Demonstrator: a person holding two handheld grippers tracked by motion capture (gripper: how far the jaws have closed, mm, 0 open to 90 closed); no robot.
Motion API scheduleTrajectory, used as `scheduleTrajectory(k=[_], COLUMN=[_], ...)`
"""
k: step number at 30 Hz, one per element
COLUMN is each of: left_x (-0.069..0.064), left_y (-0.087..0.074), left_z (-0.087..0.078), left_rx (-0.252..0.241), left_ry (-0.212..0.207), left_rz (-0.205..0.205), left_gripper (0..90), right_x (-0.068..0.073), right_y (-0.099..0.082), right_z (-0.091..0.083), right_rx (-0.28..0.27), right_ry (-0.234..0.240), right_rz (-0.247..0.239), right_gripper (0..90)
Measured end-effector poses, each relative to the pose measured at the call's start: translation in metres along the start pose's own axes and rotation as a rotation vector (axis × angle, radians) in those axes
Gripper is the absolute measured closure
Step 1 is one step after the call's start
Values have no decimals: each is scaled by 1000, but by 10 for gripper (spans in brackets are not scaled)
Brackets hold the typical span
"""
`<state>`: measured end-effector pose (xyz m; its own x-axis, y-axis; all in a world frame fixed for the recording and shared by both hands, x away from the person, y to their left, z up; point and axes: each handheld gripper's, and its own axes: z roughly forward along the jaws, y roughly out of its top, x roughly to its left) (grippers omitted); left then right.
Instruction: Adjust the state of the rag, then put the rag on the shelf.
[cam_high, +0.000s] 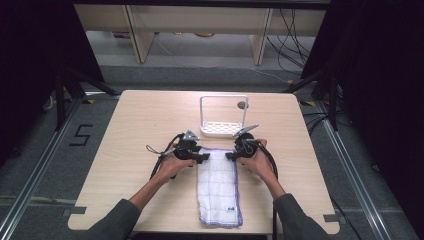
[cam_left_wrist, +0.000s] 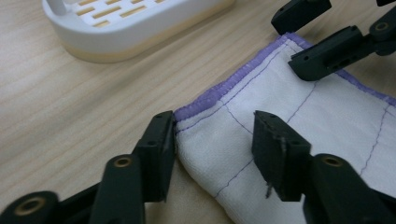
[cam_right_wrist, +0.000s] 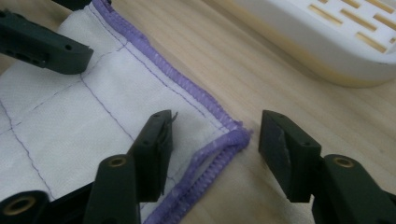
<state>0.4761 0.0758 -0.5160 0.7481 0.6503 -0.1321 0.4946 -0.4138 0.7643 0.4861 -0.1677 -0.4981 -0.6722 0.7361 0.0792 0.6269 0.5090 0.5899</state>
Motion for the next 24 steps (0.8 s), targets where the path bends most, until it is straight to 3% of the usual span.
scheduleTrajectory(k=[1,4,6,8,9,10,14,15,18,24], left_x=[0,-2,-3,-3,-3,-4,-7,-7,-8,-11], left_y=[0,1,1,1,2,2,4,4,5,8], left_z=[0,-1,-2,-3,-3,-4,-7,-7,-10,-17], left_rx=[6,2,3,2,3,-1,-6,-7,-12,-27], left_ry=[-1,6,7,7,9,9,16,18,20,17], left_rz=[16,42,58,64,73,74,102,101,98,108], left_gripper=[584,700,757,796,806,814,825,826,826,826], right_x=[2,4,6,5,5,4,6,8,7,6], right_y=[0,-1,-1,-3,-3,-4,-3,-1,-1,-1], right_z=[-1,-1,-1,-1,-3,-3,-5,-7,-9,-12], right_rx=[11,8,9,-16,-2,-13,-9,-4,-30,-39], right_ry=[-13,20,8,60,58,67,63,49,75,77], right_rz=[7,-3,17,3,12,-15,-19,14,-23,-28], right_gripper=[505,604,676,763,784,805,826,828,829,830])
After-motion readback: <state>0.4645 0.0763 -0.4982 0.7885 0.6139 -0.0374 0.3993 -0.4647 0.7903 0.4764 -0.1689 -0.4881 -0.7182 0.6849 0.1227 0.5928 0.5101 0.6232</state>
